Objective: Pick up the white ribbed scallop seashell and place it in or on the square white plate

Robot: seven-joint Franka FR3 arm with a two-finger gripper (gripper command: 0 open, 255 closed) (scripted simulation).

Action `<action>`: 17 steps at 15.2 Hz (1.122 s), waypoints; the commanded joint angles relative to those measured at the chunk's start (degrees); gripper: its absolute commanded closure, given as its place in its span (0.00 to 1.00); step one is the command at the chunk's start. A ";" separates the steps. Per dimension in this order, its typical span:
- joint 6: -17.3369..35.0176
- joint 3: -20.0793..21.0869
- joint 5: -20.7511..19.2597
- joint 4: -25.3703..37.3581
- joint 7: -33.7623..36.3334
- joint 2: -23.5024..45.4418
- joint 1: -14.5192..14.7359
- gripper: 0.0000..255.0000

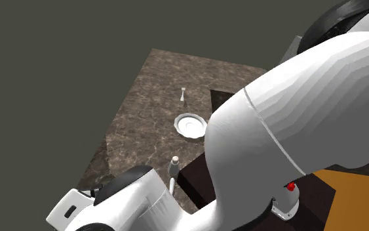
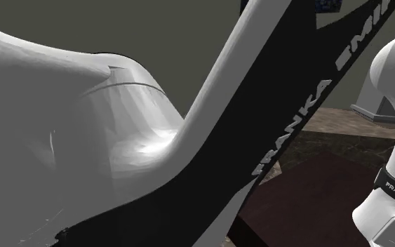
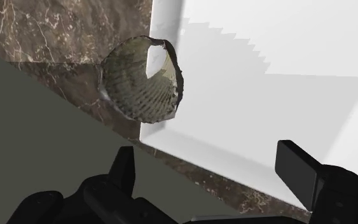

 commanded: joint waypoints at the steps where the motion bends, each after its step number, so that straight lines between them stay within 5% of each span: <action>1: -0.64 -0.21 -0.91 1.05 -0.95 1.71 -0.13 0.00; 14: 2.37 0.17 -0.53 2.32 -1.12 5.56 -2.03 0.00; 15: 2.37 0.17 -0.53 2.32 -1.12 5.56 -2.03 1.00; 17: 2.37 0.17 -0.53 2.32 -1.12 5.56 -2.03 1.00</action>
